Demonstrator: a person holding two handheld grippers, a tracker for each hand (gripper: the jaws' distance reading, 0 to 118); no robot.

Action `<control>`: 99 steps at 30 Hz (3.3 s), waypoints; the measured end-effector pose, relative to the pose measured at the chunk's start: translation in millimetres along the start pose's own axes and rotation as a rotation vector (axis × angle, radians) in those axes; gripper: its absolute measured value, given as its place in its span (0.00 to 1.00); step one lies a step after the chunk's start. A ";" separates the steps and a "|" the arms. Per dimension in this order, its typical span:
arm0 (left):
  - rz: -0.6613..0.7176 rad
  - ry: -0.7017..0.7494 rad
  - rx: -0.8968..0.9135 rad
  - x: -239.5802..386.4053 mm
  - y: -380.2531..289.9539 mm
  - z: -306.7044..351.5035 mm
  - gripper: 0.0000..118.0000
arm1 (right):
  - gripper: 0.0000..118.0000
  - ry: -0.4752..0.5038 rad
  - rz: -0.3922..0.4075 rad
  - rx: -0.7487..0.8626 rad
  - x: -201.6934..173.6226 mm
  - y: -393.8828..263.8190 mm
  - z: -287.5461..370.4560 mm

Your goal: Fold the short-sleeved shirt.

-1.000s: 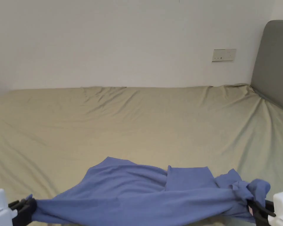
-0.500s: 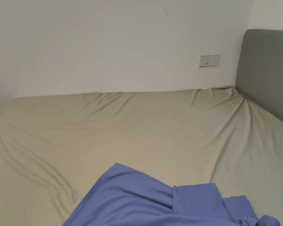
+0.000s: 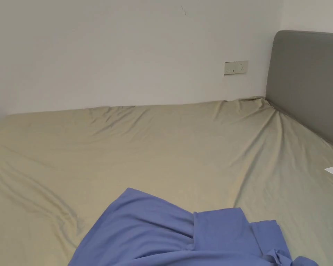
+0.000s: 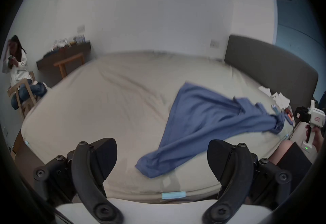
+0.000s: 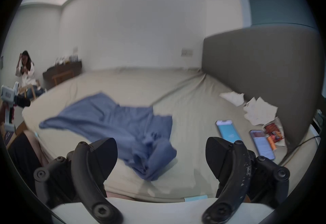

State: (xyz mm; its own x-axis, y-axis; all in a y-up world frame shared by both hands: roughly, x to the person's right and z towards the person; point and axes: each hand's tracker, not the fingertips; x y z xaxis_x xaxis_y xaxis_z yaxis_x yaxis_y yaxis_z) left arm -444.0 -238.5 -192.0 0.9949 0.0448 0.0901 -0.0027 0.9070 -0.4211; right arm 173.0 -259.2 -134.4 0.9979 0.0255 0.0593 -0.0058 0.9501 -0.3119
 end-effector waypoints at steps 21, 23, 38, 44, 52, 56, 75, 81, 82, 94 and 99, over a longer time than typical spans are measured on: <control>-0.117 -0.187 -0.021 98.0 24.6 -80.7 0.00 | 0.01 0.152 -0.018 -0.036 -70.2 8.4 -3.7; -0.149 -0.233 -0.071 103.6 60.5 -149.2 0.00 | 0.01 0.162 -0.026 -0.043 -69.2 10.4 -13.1; -0.051 -0.129 -0.420 117.1 102.8 -518.2 0.90 | 0.01 0.153 -0.038 -0.129 -46.9 10.6 -74.7; -0.196 -0.138 -0.382 149.4 73.3 -509.1 0.84 | 0.01 0.138 -0.057 -0.151 -15.9 -9.1 -70.5; -0.299 -0.178 -0.319 171.3 60.1 -468.3 0.04 | 0.01 0.106 -0.096 -0.184 -8.7 -22.1 -75.9; -0.280 -0.194 -0.272 169.7 74.2 -445.7 0.03 | 0.01 0.065 -0.106 -0.222 -1.5 -17.6 -77.8; -0.167 -0.253 -0.210 158.4 111.7 -370.8 0.03 | 0.54 0.071 -0.269 -0.715 24.1 -13.0 -325.0; -0.156 -0.266 -0.223 153.9 107.7 -371.4 0.03 | 0.21 0.089 -0.027 -0.581 -26.0 -27.0 -283.4; -0.155 -0.268 -0.222 153.3 107.6 -369.6 0.03 | 0.08 0.082 -0.014 -0.602 -34.1 -28.9 -278.3; -0.055 -0.198 -0.008 107.3 179.0 -304.0 0.03 | 0.05 0.075 0.015 -0.227 -0.2 85.9 -207.7; -0.014 -0.171 0.110 73.9 233.0 -244.3 0.03 | 0.05 0.102 0.067 -0.038 1.8 163.5 -169.6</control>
State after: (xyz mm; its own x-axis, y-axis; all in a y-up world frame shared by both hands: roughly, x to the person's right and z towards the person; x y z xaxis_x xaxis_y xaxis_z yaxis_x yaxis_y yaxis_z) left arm -346.5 -126.1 -503.9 0.9633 0.0935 0.2516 -0.0089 0.9480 -0.3182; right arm 184.8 -156.5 -346.1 0.9968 0.0547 -0.0591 -0.0719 0.9349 -0.3475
